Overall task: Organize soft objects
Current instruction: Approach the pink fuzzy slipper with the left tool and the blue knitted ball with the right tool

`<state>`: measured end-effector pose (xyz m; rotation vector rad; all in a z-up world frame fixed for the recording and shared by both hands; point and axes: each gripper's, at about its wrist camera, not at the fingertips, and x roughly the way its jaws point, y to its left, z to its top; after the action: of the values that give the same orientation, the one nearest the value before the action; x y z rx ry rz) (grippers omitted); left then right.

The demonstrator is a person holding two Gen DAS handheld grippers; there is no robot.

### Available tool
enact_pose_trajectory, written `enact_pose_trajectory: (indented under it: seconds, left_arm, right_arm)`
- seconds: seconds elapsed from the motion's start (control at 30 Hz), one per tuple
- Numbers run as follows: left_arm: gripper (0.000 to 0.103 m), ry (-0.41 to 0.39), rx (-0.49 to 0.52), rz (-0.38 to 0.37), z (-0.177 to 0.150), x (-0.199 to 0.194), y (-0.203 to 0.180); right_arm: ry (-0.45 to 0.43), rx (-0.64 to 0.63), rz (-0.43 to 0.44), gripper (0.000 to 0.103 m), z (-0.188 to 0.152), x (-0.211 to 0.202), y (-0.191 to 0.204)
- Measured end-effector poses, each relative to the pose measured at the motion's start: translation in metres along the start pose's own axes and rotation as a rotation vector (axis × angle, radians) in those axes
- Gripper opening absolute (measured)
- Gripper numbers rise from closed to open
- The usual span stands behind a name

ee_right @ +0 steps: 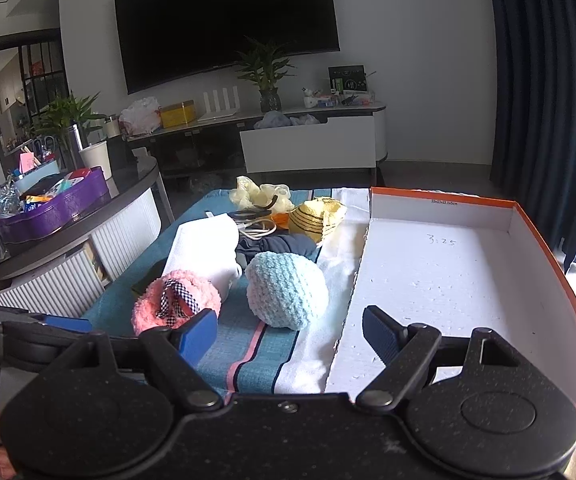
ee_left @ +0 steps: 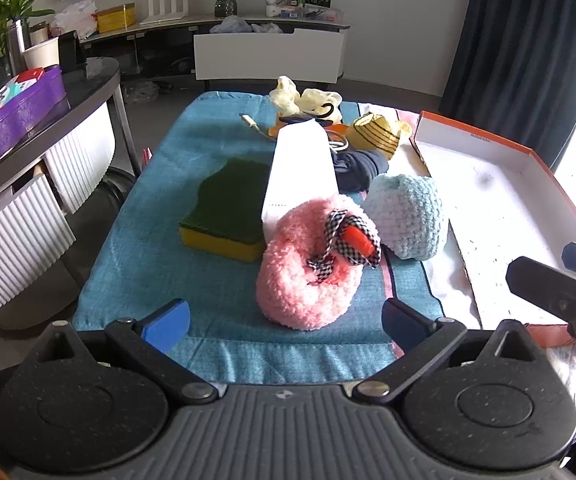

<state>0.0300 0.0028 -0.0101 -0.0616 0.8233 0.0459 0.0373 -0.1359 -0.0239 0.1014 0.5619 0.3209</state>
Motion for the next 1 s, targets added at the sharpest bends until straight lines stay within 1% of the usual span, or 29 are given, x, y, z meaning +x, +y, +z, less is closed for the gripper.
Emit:
enact_pose_trajectory:
  seconds: [1.0]
  left_arm:
    - [0.103,0.020,0.005,0.006,0.009,0.024,0.000]
  right_arm:
    - [0.042,0.013,-0.004,0.094,0.006,0.023,-0.007]
